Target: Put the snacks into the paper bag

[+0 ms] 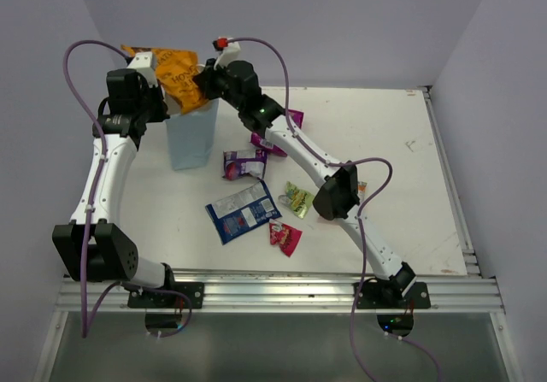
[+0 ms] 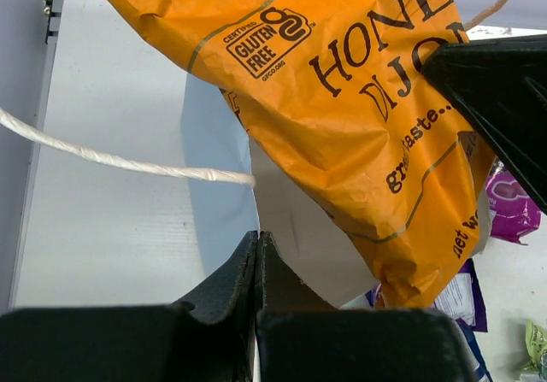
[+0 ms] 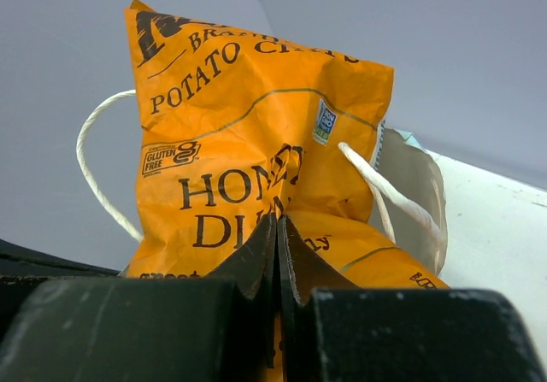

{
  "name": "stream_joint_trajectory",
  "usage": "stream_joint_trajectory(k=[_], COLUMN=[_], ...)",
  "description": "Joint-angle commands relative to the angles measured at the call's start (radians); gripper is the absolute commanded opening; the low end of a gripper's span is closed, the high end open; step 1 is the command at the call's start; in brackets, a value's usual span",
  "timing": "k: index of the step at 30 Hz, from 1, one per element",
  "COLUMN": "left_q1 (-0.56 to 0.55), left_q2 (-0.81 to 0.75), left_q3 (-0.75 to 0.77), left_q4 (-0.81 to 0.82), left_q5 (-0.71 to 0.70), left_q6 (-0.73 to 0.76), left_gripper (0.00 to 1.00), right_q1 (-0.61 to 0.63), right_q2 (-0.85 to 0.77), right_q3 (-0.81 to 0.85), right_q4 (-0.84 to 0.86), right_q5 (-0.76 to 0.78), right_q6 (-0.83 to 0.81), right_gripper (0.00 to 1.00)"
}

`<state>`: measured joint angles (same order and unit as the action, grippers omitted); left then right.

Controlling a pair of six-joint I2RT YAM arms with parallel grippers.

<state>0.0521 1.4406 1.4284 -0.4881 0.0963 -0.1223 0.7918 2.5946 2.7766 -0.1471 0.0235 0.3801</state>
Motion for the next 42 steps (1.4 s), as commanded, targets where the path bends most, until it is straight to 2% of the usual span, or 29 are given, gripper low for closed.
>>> stream_joint_trajectory(k=[1,18,23,28,32,40,42], left_q1=[0.005,-0.028,-0.032,-0.031,-0.032,-0.028,-0.026], left_q2=[-0.029,-0.062,-0.071,-0.065,-0.055,-0.025,-0.019], left_q3=[-0.006,-0.037,-0.040,-0.023,-0.017,-0.033,-0.028], left_q4=[0.025,0.006,0.011,0.028,0.032,0.071,0.077], left_q5=[0.034,0.052,0.051,0.046,-0.012,-0.073,-0.086], left_q6=[-0.022,-0.046,-0.048,-0.043,-0.027,-0.025,-0.023], left_gripper=[0.00,0.00,0.00,0.00,0.00,0.00,0.00], right_q1=[-0.002,0.001,0.015,0.038,0.050,0.050,0.052], right_q2=[-0.082,-0.100,-0.096,-0.085,-0.103,-0.182,-0.205], right_q3=[0.032,-0.025,-0.066,-0.135,-0.155,-0.199,-0.212], right_q4=[0.089,0.273,0.250,0.193,0.152,0.066,0.057], right_q5=[0.065,0.245,0.207,0.104,0.056,0.065,0.075], right_q6=[-0.029,-0.033,-0.057,-0.050,-0.053,-0.148,-0.161], right_gripper=[0.00,0.00,0.00,0.00,0.00,0.00,0.20])
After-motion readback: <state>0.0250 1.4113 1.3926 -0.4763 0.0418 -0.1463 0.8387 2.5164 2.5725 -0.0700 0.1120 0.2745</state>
